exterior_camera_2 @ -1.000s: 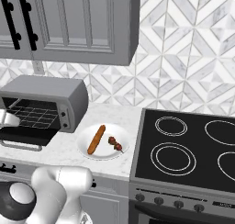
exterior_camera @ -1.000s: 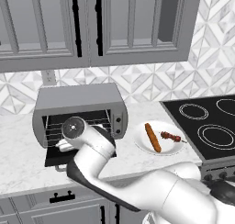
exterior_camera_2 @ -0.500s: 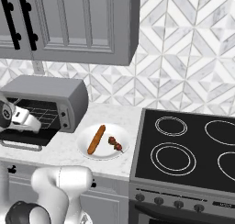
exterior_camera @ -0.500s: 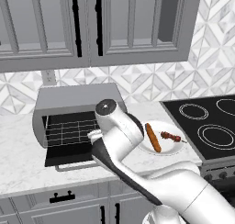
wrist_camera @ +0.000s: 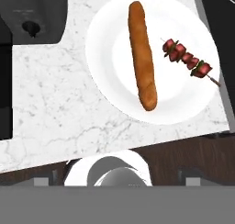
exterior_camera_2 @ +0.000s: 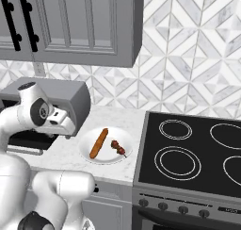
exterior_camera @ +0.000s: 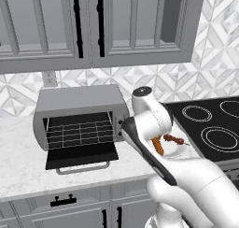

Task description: Pick up the kebab skewer and baguette bread, and place them inside the toaster oven. Close the toaster oven door and start by setting the timer.

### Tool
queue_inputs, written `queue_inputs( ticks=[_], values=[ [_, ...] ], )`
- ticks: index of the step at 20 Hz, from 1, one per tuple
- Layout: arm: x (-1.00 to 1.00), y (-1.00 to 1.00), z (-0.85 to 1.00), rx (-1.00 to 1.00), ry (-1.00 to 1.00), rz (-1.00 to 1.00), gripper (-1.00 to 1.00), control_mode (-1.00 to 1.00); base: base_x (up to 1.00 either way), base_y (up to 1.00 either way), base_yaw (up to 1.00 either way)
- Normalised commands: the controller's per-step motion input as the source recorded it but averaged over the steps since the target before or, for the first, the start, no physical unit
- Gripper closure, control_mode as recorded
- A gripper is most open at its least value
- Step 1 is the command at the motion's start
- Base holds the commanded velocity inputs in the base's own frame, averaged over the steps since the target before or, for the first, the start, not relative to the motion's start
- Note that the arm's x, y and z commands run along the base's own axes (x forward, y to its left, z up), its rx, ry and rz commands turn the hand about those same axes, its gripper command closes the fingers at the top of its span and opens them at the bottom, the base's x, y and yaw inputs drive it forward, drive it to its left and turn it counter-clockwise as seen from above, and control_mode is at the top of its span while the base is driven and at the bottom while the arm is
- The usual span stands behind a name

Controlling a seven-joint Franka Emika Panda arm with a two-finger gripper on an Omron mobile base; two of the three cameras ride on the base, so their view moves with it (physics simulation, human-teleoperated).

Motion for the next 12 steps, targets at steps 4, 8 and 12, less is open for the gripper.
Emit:
queue_inputs(
  ticks=[4,8,12],
  values=[
    [0.0,-1.0,-0.24,0.0,0.19,0.0,-1.0,-1.0,0.0,0.0,0.0],
    [-0.03,-0.7,-0.51,0.0,0.15,0.0,-1.0,-1.0,0.0,0.0,0.0],
    [0.12,-0.33,-0.26,0.0,0.14,0.0,-1.0,-1.0,0.0,0.0,0.0]
  ],
)
